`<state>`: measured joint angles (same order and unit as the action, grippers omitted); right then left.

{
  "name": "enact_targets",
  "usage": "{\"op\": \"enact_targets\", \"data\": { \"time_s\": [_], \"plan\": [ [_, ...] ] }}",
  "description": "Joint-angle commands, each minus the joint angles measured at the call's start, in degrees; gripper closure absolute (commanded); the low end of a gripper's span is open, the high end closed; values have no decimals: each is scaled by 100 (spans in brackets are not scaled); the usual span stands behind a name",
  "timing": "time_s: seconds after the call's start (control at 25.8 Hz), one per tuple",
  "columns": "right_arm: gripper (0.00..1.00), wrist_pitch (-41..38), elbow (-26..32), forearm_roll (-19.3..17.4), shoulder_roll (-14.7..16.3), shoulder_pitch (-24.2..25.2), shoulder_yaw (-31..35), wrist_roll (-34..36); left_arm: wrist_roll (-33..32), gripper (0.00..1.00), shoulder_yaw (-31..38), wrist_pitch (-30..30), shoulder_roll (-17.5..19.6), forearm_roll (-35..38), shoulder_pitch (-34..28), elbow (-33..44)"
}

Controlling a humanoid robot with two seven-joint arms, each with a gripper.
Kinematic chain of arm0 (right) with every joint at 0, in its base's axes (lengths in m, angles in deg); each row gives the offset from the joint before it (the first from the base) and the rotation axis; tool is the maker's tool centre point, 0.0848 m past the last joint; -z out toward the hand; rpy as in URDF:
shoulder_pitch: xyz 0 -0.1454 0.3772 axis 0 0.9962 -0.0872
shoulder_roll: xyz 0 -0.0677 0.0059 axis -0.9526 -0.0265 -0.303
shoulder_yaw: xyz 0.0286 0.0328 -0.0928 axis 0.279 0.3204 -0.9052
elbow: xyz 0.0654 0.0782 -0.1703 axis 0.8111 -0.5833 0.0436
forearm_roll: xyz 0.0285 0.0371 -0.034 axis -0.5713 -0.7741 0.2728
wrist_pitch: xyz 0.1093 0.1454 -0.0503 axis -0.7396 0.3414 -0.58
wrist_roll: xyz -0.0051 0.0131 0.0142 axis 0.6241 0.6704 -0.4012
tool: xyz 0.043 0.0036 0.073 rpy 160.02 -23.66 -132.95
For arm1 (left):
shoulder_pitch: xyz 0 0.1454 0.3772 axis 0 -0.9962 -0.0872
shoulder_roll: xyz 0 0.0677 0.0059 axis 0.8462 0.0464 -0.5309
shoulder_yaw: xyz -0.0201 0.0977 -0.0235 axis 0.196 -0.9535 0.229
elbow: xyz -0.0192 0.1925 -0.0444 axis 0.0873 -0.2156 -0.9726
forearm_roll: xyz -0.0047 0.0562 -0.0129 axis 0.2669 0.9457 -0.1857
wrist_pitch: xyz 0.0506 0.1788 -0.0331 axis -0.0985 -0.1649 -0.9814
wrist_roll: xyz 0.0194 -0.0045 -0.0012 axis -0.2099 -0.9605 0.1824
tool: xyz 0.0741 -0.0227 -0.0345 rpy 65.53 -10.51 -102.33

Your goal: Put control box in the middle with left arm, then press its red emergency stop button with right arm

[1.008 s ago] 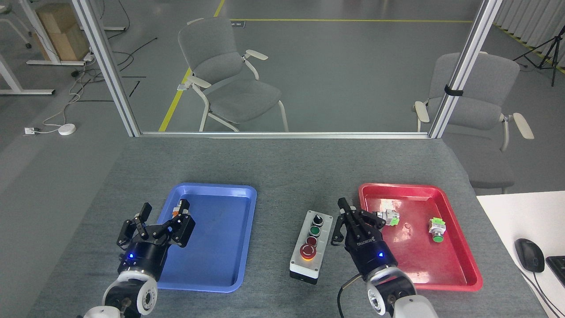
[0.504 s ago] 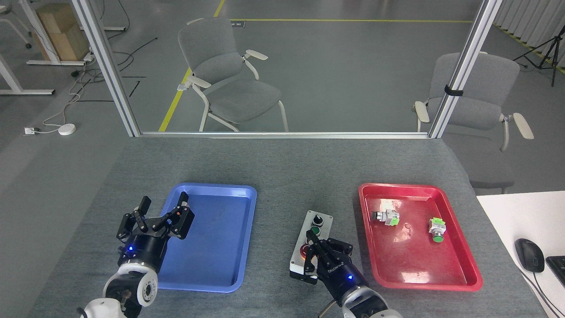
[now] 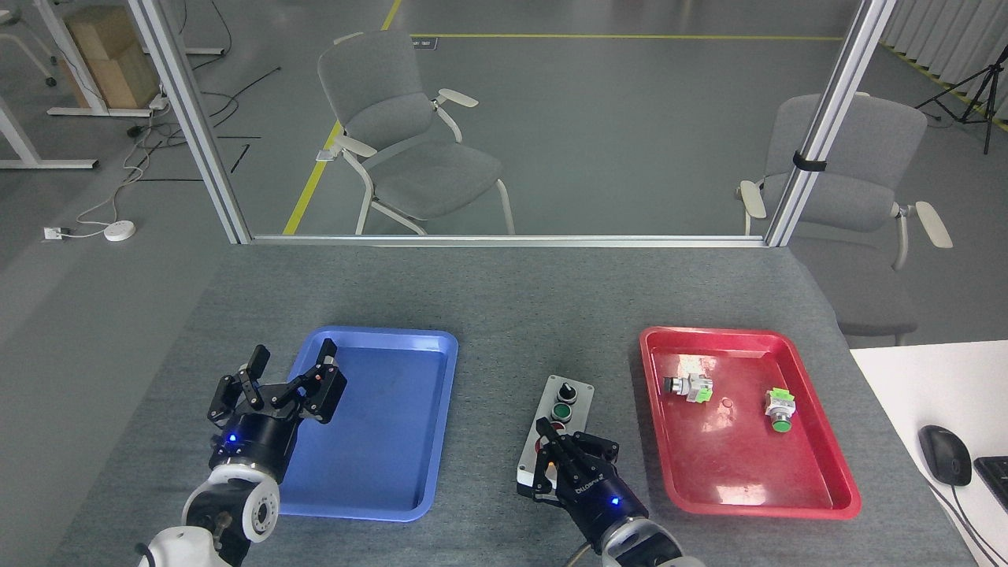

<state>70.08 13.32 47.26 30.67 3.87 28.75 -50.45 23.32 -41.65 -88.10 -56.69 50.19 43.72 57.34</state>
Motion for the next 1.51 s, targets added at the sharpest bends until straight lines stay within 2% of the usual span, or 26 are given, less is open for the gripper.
{"op": "enact_targets", "data": {
  "time_s": [0.0, 0.19, 0.43, 0.47, 0.5, 0.54, 0.58, 0.74, 1.01, 1.16, 1.28, 1.47],
  "plan": [
    [100, 5, -241, 0, -1, 4, -33, 6, 3, 1, -5, 104, 5, 1, -18, -11],
    [100, 5, -531, 0, -71, 4, -33, 6, 29, 1, -5, 227, 5, 1, -308, -2],
    [98, 84, -338, -17, -124, -14, 81, 120, 275, 1, -5, 219, -4, 27, -756, -2],
    [79, 119, -268, -26, -168, -40, 98, 208, 293, 1, -5, 219, 5, 45, -792, -29],
    [53, 216, -197, -79, -194, -111, 230, 349, 301, 1, -5, 219, -4, 53, -836, -82],
    [13, 383, -136, -184, -194, -181, 502, 533, 310, 1, -5, 219, -21, 62, -853, -143],
    [1, 497, -4, -360, -203, -207, 722, 727, 310, 1, -5, 219, -48, 80, -853, -178],
    [1, 550, 251, -861, -124, -427, 1171, 1008, 301, 1, -5, 219, -39, 141, -809, -213],
    [1, 655, 268, -896, 43, -480, 2384, 955, 328, 1, 3, 210, -92, 97, -800, -257],
    [1, 708, 312, -879, 237, -216, 2770, 525, 328, 1, 3, 210, -101, 45, -800, -257],
    [1, 708, 646, -844, 228, 74, 2893, 182, 328, 1, 3, 210, -101, 45, -800, -257],
    [1, 708, 1130, -835, 158, 513, 2911, 147, 328, 1, 3, 210, -101, 45, -800, -257]
  ]
}}
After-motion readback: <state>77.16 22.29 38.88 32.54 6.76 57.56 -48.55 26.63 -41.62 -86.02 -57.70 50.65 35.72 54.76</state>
